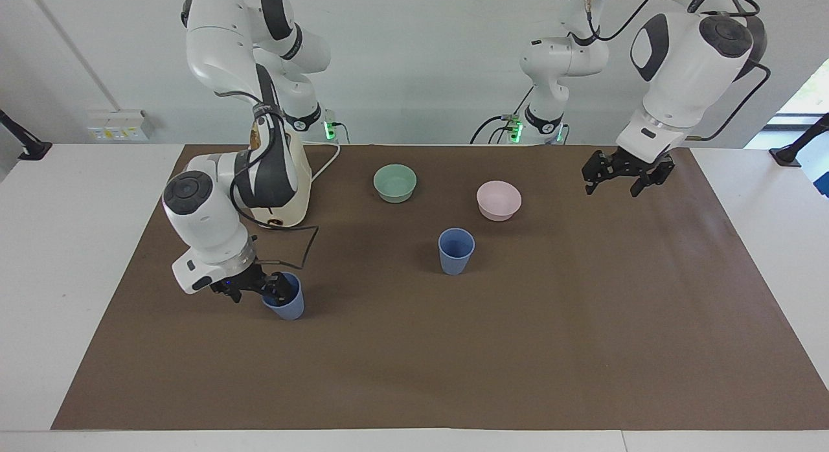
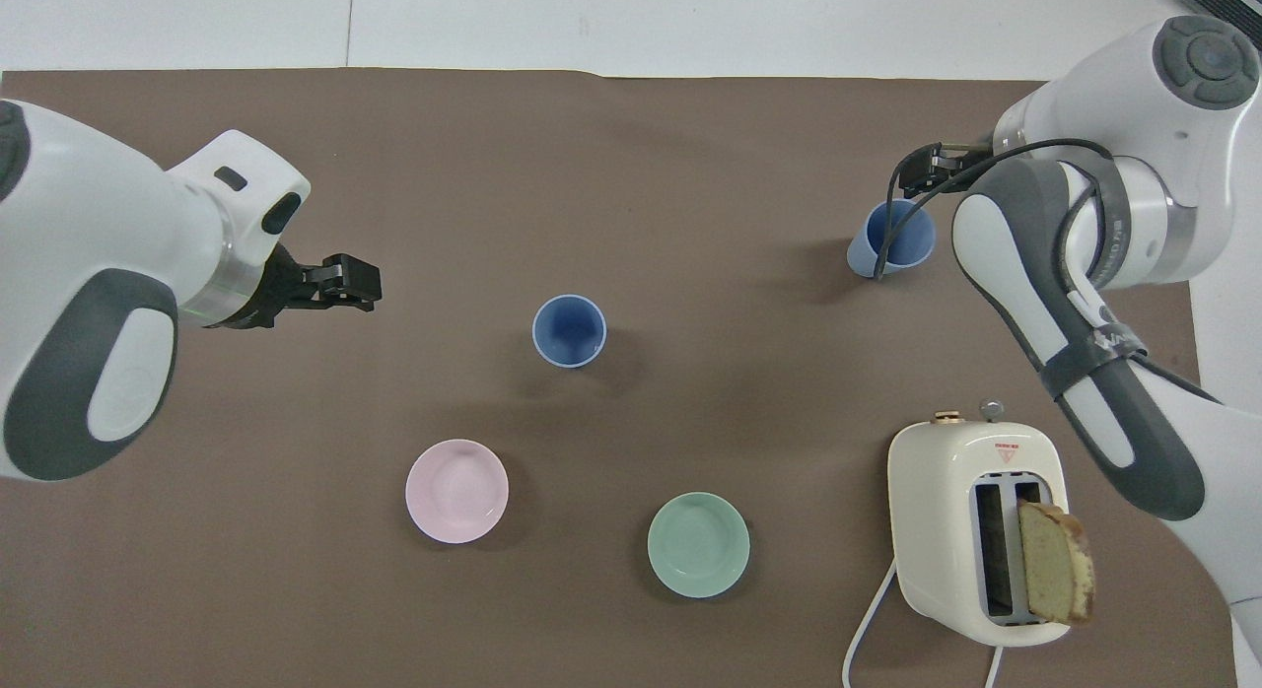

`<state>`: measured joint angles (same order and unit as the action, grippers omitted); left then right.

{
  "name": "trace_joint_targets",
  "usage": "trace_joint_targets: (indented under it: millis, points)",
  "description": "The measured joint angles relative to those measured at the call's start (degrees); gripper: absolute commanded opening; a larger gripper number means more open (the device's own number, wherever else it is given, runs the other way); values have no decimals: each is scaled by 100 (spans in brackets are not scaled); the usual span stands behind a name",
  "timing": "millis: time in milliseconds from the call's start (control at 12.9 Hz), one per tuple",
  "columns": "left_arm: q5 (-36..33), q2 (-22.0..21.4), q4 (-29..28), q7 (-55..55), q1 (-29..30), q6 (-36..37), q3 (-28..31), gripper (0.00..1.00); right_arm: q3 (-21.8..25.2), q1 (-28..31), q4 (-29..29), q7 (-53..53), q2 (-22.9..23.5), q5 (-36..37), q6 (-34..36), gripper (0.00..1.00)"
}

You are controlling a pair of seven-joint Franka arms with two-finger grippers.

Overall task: Stack blue cups with both arms
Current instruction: 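Release the cup with the left gripper while the right gripper reaches the other cup, then grasp the second blue cup with the right gripper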

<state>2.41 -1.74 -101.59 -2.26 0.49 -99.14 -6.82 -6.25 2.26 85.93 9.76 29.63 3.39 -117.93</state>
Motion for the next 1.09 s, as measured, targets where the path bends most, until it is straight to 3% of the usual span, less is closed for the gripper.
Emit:
trace_joint_targets:
  millis: [233,466,777,854,1087]
  points:
    - [0,-157,268,-353,304,351,6,100,4,-2,151,-399,-58,0,6,86]
    - [-1,-265,907,-362,435,917,16,100,4,-2,178,-462,-127,0,75,69]
    - [-1,-274,1075,-360,448,1057,28,100,4,3,298,-551,-317,0,208,11]
    - [-1,-272,1075,-360,452,1120,64,100,4,7,363,-552,-343,0,191,0]
    - [-1,-276,1139,-360,464,1351,156,100,-1,11,415,-552,-392,-19,177,0]
